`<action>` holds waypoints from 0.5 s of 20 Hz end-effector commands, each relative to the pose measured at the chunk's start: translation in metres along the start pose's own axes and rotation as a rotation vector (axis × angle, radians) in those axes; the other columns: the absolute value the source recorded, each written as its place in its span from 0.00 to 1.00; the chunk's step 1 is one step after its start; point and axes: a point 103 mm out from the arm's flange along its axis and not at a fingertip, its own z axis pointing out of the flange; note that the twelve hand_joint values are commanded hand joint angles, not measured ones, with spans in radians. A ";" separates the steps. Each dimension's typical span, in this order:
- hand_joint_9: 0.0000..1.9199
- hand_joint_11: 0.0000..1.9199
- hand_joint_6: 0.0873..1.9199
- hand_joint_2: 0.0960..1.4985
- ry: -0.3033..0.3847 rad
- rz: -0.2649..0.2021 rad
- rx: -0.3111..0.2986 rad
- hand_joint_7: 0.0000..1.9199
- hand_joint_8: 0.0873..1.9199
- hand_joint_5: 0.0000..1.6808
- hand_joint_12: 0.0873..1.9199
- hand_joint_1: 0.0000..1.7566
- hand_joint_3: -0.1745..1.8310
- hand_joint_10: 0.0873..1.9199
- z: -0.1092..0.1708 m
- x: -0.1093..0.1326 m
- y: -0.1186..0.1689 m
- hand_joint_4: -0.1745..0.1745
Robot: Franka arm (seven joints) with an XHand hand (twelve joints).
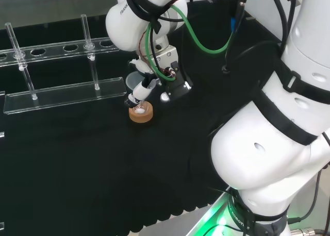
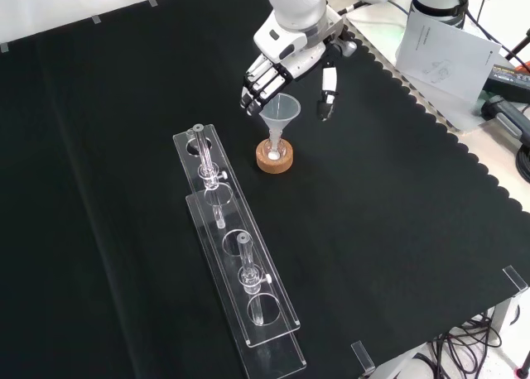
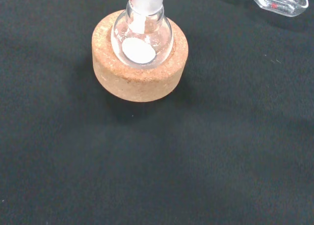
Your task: Remove the funnel from the round-bottom flask.
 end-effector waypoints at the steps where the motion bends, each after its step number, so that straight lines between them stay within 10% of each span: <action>1: 0.00 0.13 0.00 0.44 -0.004 0.000 0.005 0.00 0.09 0.02 0.80 0.31 0.17 0.45 0.000 -0.001 0.006 0.34; 10: 0.03 0.15 0.00 0.48 -0.007 -0.003 0.036 0.00 0.15 0.03 0.79 0.40 0.19 0.45 0.006 -0.003 0.013 0.36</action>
